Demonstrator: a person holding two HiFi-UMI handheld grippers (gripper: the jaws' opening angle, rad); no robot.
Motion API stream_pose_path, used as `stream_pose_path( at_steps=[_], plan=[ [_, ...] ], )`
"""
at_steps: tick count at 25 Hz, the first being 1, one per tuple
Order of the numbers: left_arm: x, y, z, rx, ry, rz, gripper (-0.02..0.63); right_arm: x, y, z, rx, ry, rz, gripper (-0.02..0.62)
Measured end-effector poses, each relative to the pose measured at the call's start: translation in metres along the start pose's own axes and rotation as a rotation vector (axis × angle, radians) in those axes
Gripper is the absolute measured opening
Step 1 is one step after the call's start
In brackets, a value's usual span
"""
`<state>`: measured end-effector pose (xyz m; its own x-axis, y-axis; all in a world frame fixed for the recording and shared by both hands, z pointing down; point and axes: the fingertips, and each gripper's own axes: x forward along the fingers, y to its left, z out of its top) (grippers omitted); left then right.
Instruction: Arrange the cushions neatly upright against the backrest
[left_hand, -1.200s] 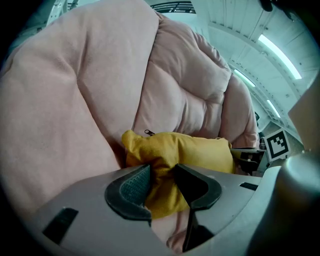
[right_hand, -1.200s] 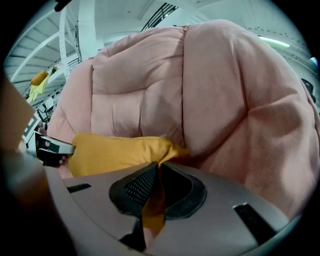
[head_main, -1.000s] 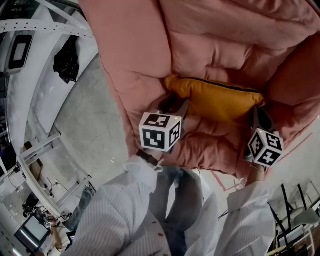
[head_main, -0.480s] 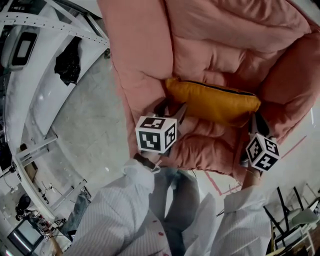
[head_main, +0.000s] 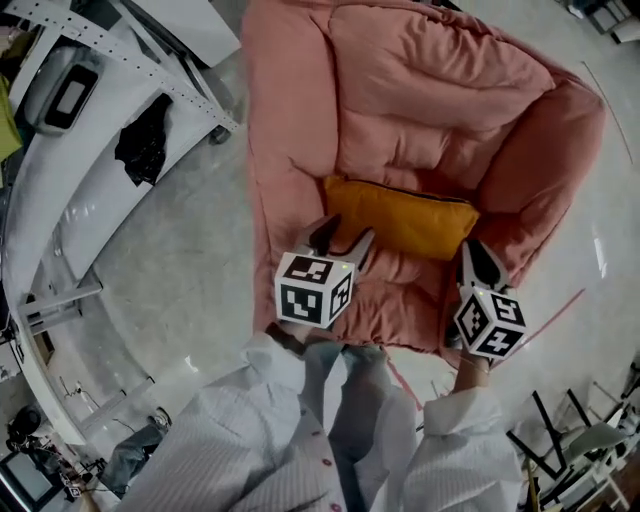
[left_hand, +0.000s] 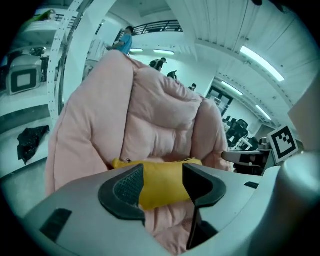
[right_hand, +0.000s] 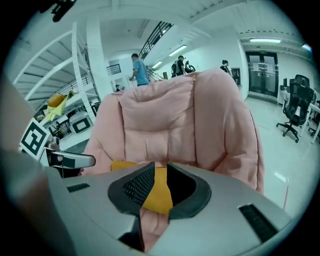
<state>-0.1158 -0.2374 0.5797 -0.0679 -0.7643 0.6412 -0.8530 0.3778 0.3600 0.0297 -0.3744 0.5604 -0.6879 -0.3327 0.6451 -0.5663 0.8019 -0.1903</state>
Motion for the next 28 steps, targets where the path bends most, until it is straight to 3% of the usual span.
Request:
stream_pose_path(
  at_steps=[5,14,23,28],
  plan=[
    [-0.051,-0.054,0.035,0.032,-0.125,-0.013,0.23,-0.047,0.04,0.036,-0.062,-0.085,0.124,0.032],
    [-0.184,-0.152,0.079,0.106,-0.319,-0.034,0.178,-0.187,0.103,0.086,-0.155,-0.257,0.305,0.032],
    [-0.286,-0.227,0.116,0.176,-0.517,-0.082,0.128,-0.302,0.163,0.132,-0.244,-0.435,0.43,0.031],
    [-0.319,-0.252,0.13,0.229,-0.561,-0.125,0.081,-0.34,0.179,0.15,-0.252,-0.487,0.478,0.031]
  ],
)
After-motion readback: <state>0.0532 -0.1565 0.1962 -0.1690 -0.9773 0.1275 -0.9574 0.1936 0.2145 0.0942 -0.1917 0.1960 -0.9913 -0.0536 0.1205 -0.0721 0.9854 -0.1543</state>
